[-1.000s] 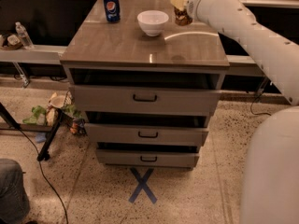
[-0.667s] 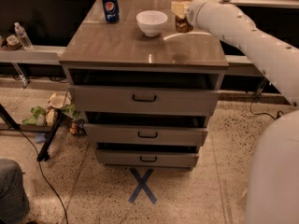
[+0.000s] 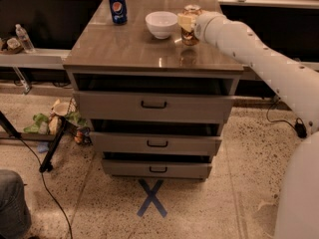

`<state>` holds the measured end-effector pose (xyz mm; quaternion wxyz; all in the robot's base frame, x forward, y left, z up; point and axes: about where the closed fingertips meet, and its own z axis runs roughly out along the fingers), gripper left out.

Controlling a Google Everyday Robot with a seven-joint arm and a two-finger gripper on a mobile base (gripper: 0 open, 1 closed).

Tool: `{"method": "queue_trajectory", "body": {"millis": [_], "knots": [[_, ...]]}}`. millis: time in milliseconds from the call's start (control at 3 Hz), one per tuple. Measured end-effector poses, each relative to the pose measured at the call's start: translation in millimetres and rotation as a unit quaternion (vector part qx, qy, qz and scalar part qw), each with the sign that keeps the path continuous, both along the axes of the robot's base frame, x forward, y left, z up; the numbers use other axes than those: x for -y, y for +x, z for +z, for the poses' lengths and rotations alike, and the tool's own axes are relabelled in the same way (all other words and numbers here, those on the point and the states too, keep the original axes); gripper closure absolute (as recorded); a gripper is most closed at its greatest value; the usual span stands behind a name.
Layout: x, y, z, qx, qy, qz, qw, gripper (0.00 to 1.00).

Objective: Pick orange can from white bowl and place on counter

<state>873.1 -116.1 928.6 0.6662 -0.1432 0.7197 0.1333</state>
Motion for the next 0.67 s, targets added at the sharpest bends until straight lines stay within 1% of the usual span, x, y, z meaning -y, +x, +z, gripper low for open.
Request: {"method": "queue_trajectory", "body": {"millis": [333, 667], "knots": [[-5.3, -2.6, -11.8, -0.003, 0.009, 0.001, 1.0, 0.86], [-6.8, -5.5, -23.5, -0.02, 0.025, -0.005, 0.9995, 0.54]]}}
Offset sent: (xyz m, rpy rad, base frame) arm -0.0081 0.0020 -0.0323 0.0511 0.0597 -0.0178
